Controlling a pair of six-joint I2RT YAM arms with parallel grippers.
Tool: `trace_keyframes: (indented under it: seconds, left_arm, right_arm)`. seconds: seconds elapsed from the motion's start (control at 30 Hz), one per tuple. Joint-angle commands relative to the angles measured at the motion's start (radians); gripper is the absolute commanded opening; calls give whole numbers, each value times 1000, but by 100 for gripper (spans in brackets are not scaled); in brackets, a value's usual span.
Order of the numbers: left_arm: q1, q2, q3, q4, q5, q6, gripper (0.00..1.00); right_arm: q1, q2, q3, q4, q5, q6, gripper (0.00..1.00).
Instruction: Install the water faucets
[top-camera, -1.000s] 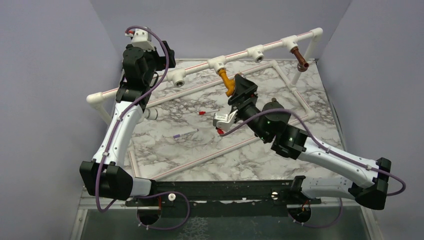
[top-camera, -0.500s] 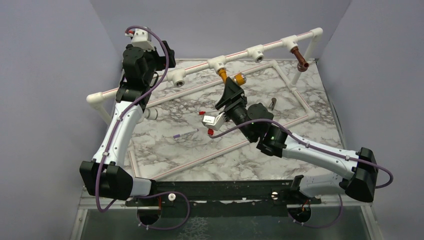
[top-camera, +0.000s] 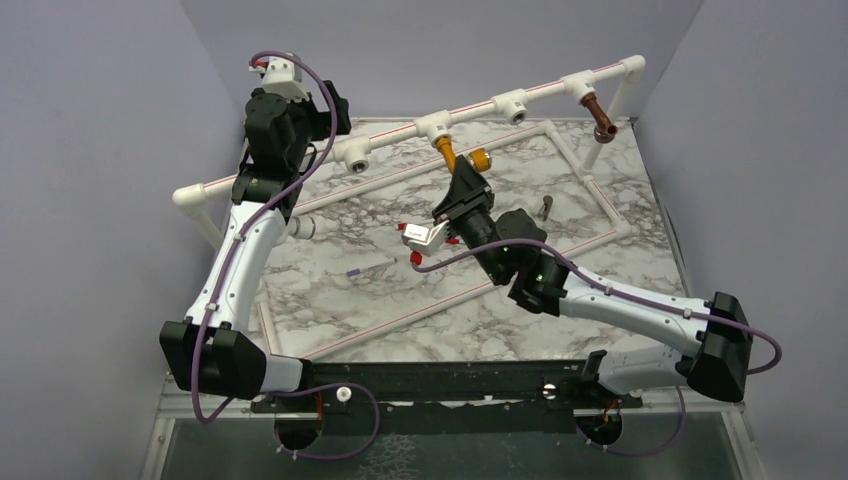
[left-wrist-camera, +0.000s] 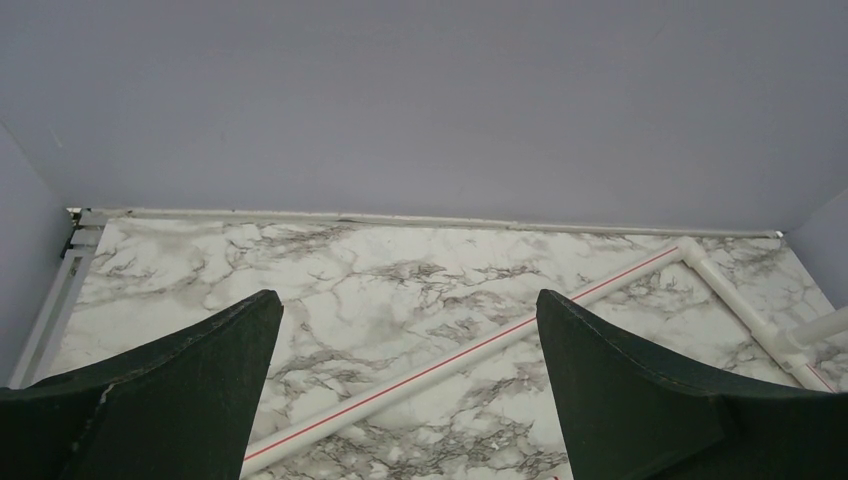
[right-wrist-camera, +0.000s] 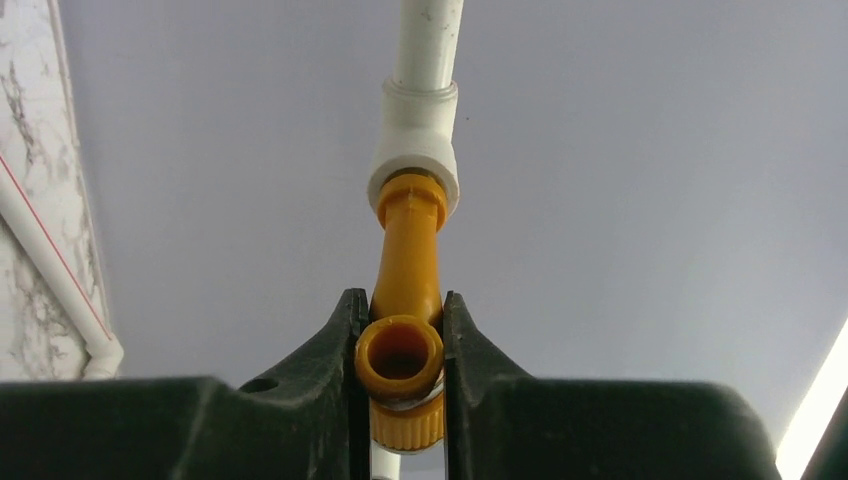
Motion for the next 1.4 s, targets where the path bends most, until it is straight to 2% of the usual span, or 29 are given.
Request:
trace_keyframes:
  seconds: [0.0,0.17,0.37,0.7,0.9,1.1,1.37]
  left_arm:
    - [44,45,-68,-174,48,-5,99]
    - [45,45,-68,-174,48,-7,99]
    - [48,47,-67,-176,49,-7,99]
    - [52,48,-66,-176,58,-13,99]
    - [53,45,-66,-174,58,-11,99]
    - [54,44,-66,-174,60,-14,99]
    - [55,42,-68,-174,59,-16,99]
  right_arm:
    - [3,28,4,66,32,112,1]
    - [6,36,26,70,30,346,1]
    - [10,17,62,47,24,828,0]
    - [9,-15,-4,193,40,1423,0]
    - [10,-33,-15,244,113,1741,1]
    - [10,-67,-52,222,259,2269,0]
    - [9,-79,-83,134,344,2818,1]
